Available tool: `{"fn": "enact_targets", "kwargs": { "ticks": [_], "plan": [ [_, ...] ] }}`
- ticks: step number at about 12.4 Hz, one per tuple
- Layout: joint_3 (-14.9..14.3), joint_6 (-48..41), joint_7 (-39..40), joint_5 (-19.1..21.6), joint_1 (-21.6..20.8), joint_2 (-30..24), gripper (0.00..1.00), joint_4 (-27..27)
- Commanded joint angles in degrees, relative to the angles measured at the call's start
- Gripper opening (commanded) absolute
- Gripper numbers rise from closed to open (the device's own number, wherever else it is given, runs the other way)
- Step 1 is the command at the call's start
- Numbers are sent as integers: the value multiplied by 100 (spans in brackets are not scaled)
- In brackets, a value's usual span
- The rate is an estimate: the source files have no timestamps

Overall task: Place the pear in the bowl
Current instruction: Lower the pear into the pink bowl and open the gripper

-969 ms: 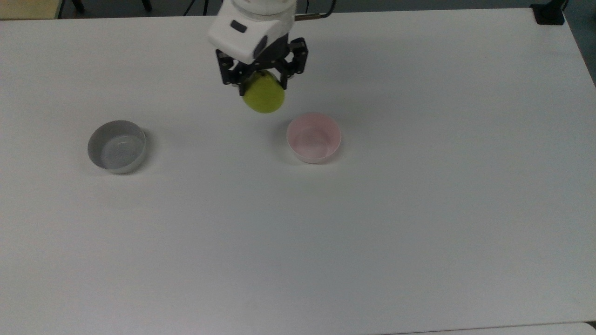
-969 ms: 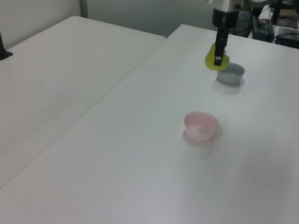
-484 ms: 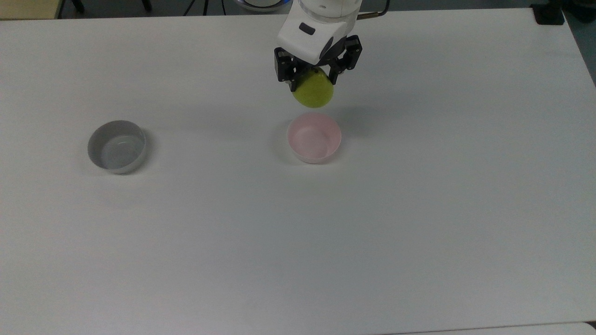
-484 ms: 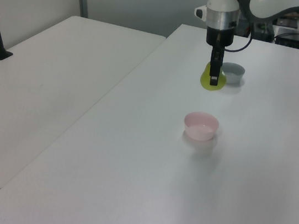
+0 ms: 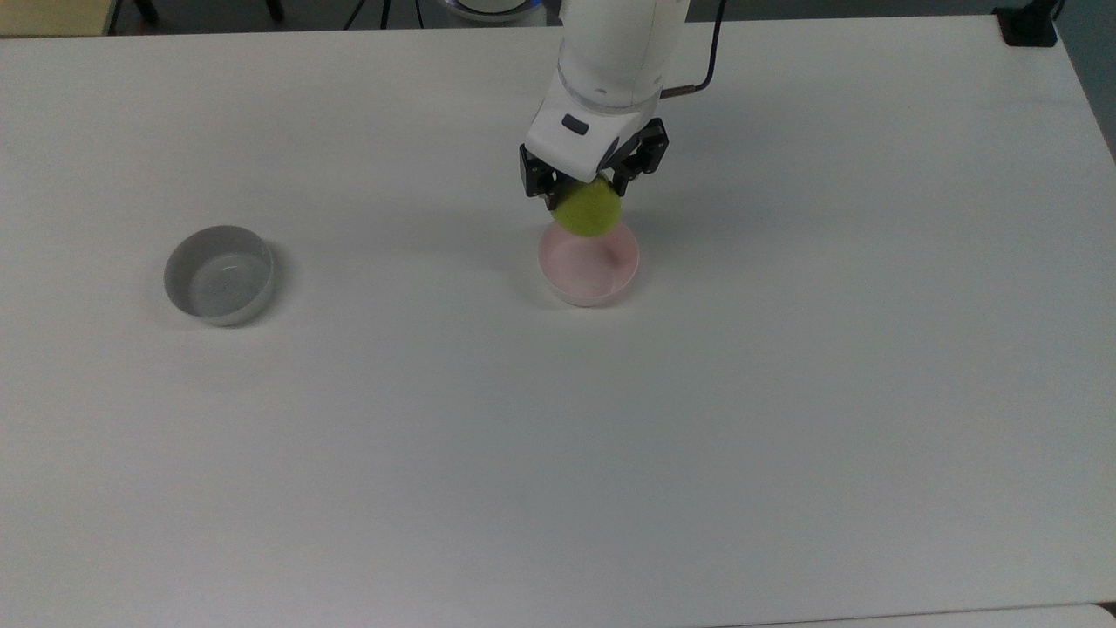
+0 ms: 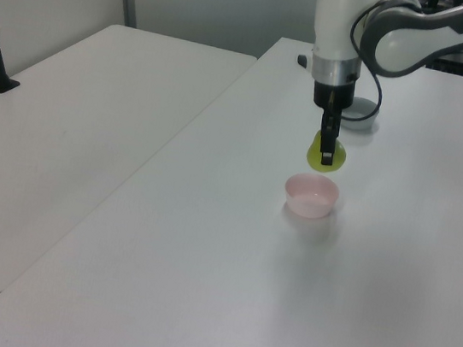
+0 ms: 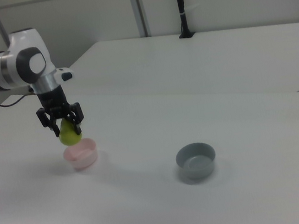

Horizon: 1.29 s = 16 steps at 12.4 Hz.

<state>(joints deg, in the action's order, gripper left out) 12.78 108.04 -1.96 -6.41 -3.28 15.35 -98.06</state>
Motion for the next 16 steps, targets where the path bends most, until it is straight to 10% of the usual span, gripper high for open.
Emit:
{"fn": "enact_targets", "kwargs": {
  "ticks": [1, 8, 12, 16],
  "plan": [
    [14, 402, -322, -158, 3, 239, 55, -108],
    [14, 595, -569, -440, -76, 452, 59, -134],
    [14, 587, -578, -440, -76, 452, 100, -134],
    [6, 569, -578, -440, -76, 443, 100, -117]
  ]
}}
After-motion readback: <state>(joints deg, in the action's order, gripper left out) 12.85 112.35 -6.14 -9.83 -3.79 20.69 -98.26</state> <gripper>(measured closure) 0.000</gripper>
